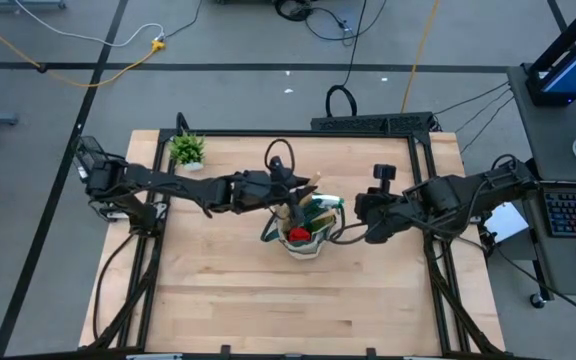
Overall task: Pick & Place Garden tools in Gardening bag
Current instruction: Put the light brown trowel into the light brown gardening bag
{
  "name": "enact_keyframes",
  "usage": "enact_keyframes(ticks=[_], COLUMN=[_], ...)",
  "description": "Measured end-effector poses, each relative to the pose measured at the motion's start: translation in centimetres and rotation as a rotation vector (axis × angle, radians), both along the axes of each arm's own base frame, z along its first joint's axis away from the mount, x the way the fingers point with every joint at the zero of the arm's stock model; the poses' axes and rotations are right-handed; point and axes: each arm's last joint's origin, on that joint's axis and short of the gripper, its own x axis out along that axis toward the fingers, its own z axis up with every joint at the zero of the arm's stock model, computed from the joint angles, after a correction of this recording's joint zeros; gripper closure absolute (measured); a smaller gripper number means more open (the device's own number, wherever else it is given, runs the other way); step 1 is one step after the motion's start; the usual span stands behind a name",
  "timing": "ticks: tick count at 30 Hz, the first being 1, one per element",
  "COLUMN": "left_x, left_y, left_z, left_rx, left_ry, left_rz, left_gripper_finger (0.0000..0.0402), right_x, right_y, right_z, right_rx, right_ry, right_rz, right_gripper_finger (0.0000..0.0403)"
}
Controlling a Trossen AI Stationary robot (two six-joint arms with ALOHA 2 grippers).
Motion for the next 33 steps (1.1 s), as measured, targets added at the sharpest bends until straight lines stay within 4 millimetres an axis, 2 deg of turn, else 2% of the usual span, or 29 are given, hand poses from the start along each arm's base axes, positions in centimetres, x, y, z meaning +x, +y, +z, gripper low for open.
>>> enact_keyframes(ticks=[7,10,16,33], left_x=[-0.1,-0.2,-0.5,-1.7], left_y=[1.4,1.6,1.4,1.5], left_z=[0.0,-0.6,-1.6,-4.5], left_rx=[0.023,0.015,-0.005,-0.018], left_ry=[0.006,0.000,-0.054,-0.085], left_rz=[0.017,0.005,-0.046,-0.041], left_gripper_finger=[0.0331,0.0331,0.0331,0.0331], right_x=[0.0,0.0,0.0,0.2], right_y=[0.0,0.0,0.0,-0.3], right_z=[0.0,0.0,0.0,0.0], right_rx=[-0.002,-0.002,-0.001,0.017], right_ry=[0.006,0.005,0.003,-0.022], right_rz=[0.000,-0.001,-0.002,-0.036], right_gripper_finger=[0.0403,0.0403,0.0403,0.0403])
